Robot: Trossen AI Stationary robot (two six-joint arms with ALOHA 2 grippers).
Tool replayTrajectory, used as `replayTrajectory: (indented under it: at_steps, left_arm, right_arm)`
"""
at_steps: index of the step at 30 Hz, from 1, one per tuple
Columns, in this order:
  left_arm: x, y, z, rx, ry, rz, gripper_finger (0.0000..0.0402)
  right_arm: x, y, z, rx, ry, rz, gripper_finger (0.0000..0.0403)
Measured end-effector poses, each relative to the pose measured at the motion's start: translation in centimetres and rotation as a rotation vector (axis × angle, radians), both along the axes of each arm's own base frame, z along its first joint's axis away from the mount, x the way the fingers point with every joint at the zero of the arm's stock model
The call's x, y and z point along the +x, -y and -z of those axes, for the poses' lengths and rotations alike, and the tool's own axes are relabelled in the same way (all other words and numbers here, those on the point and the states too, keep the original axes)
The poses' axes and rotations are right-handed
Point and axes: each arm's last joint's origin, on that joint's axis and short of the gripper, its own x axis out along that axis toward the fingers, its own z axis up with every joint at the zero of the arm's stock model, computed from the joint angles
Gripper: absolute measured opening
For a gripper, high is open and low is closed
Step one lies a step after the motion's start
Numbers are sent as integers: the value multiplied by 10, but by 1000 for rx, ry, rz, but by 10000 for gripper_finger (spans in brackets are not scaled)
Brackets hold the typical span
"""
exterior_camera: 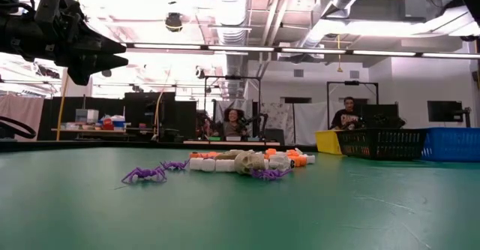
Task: Sort Halloween decoration
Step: Put the purple spider toy into the yellow basket
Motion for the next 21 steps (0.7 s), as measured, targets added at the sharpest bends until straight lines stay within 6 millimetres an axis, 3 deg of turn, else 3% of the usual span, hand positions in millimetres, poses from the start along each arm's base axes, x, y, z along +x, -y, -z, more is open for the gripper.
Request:
replayTrajectory:
  at_steps: [4, 11, 14, 17, 21]
  left_arm:
    - [0, 0, 0, 0, 0, 0, 178]
    - [0, 0, 0, 0, 0, 1, 178]
    - [0, 0, 0, 0, 0, 1, 178]
    - [0, 0, 0, 0, 0, 0, 178]
    - [0, 0, 0, 0, 0, 0, 178]
  right_arm:
    - [-3, 5, 7, -11, -79, 11, 136]
    - [-14, 21, 38, 46, -337, 100, 130]
    - [-33, 17, 39, 67, -472, 131, 122]
    - [-63, 7, 41, 76, -647, 149, 115]
    - [-105, -3, 30, 119, -616, 200, 109]
